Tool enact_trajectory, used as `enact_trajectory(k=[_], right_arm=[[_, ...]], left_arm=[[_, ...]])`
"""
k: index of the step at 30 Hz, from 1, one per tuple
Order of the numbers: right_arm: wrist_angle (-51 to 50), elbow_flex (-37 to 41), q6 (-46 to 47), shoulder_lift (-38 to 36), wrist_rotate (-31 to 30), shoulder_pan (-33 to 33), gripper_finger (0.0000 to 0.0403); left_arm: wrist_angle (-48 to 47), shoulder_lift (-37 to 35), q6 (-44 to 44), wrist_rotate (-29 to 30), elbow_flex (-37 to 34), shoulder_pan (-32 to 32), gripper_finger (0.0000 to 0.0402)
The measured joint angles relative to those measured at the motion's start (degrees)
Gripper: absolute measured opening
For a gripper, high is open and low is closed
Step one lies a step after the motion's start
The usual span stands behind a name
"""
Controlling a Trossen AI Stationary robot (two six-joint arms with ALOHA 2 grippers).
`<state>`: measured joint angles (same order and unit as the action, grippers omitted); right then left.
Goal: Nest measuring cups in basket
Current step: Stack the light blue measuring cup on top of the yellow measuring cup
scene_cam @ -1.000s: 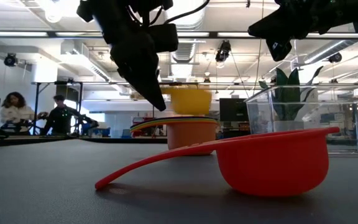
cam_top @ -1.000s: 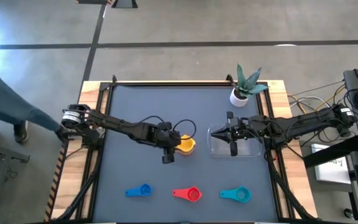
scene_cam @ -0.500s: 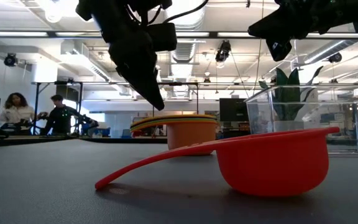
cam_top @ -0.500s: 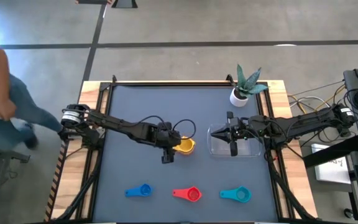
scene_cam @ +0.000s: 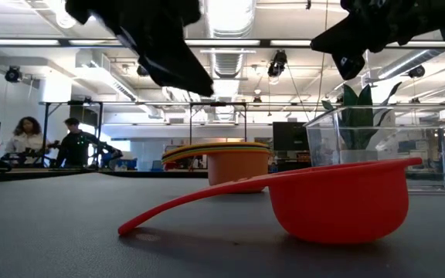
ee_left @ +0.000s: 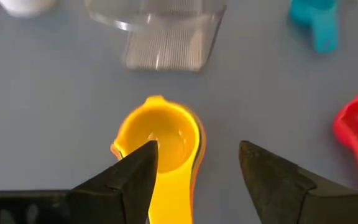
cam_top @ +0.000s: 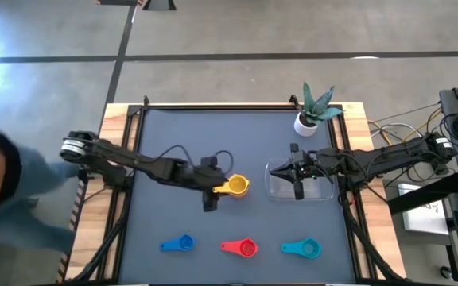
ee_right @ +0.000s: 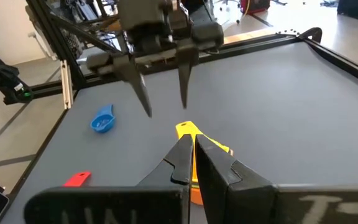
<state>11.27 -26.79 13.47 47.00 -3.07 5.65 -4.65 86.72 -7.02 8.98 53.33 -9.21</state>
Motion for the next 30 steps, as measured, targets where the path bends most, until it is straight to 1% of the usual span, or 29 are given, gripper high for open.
enact_trajectory(k=[4,8,11,13,18,22,27,30], right_arm=[[-0.64,0.0,0.05,0.0,-0.02,0.0,0.0009],[-0.77,0.0,0.01,0.0,-0.02,-0.02,0.0009],[-0.81,0.0,0.01,0.0,-0.04,-0.02,0.0009],[-0.78,0.0,-0.01,0.0,-0.07,-0.02,0.0009],[-0.74,0.0,0.03,0.0,-1.74,-0.02,0.0009],[-0.57,0.0,0.37,0.0,-2.08,-0.02,0.0009],[0.0,0.0,2.02,0.0,-2.1,-0.02,0.0009],[0.15,0.0,3.04,0.0,-2.1,-0.02,0.0009]], left_arm=[[15.36,-6.73,1.41,-0.57,-9.88,0.36,0.0204],[28.2,-13.58,4.66,-0.58,-17.75,0.94,0.0204],[36.04,-17.21,6.1,-0.55,-22.29,1.29,0.0204],[39.37,-18.63,6.66,-0.57,-24.21,1.4,0.0204],[40.52,-20.1,6.5,-0.57,-27.42,1.55,0.0204],[41.23,-19.19,6.09,-0.56,-28.79,1.55,0.0204],[42.14,-18.82,6.09,-0.57,-28.54,1.55,0.0204],[42.06,-18.93,6.45,-0.57,-26.85,1.55,0.0204]])
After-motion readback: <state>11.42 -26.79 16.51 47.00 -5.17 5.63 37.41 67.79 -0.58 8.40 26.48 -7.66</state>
